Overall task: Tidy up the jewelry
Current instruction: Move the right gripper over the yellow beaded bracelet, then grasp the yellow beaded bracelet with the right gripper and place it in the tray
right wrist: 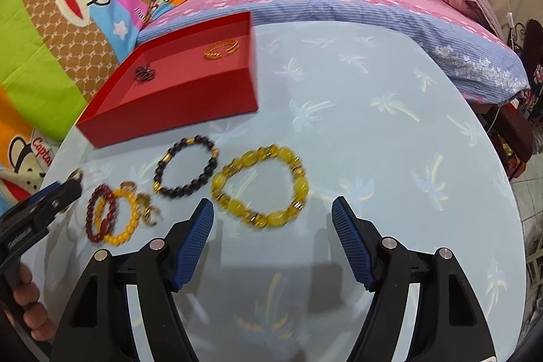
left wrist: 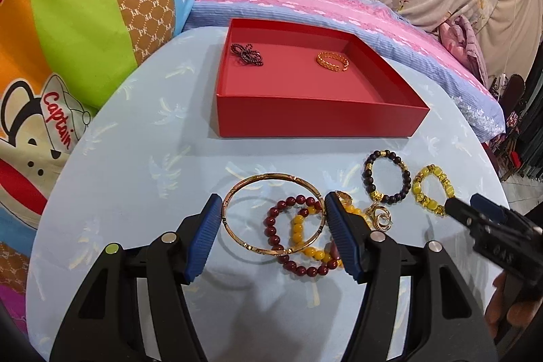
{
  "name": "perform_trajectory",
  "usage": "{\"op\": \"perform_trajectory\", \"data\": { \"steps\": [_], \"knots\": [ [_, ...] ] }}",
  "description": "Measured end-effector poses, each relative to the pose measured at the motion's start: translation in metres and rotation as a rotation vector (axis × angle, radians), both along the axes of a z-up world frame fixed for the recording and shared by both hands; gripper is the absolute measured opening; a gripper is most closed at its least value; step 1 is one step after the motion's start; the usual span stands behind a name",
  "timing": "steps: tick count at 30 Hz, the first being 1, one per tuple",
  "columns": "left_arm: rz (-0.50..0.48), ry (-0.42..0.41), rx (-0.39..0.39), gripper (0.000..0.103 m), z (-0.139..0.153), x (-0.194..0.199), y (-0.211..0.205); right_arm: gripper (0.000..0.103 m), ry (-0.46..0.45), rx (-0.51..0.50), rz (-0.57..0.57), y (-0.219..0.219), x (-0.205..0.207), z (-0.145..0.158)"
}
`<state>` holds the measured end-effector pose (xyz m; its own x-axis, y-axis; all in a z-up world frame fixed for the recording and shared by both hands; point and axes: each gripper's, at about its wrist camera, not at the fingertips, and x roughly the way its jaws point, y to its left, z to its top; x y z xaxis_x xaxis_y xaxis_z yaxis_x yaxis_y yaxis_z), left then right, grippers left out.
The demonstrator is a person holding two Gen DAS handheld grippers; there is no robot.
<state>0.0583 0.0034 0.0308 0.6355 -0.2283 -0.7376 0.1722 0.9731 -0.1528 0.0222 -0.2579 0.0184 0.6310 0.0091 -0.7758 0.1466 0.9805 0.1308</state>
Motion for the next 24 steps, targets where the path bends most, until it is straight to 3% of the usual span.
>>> {"op": "perform_trajectory", "data": {
  "steps": [15,22,24],
  "knots": [
    [0.006,0.021,0.003,0.059,-0.005,0.003,0.001,0.036,0.032,-0.044,-0.016,-0.005,0.028,-0.015],
    [0.010,0.031,-0.002,0.059,-0.006,0.004,0.003,0.009,0.024,-0.074,-0.008,-0.003,0.027,-0.016],
    [0.008,0.033,-0.004,0.059,-0.005,0.005,0.003,0.009,0.027,-0.077,-0.007,-0.002,0.027,-0.015]
  ]
}}
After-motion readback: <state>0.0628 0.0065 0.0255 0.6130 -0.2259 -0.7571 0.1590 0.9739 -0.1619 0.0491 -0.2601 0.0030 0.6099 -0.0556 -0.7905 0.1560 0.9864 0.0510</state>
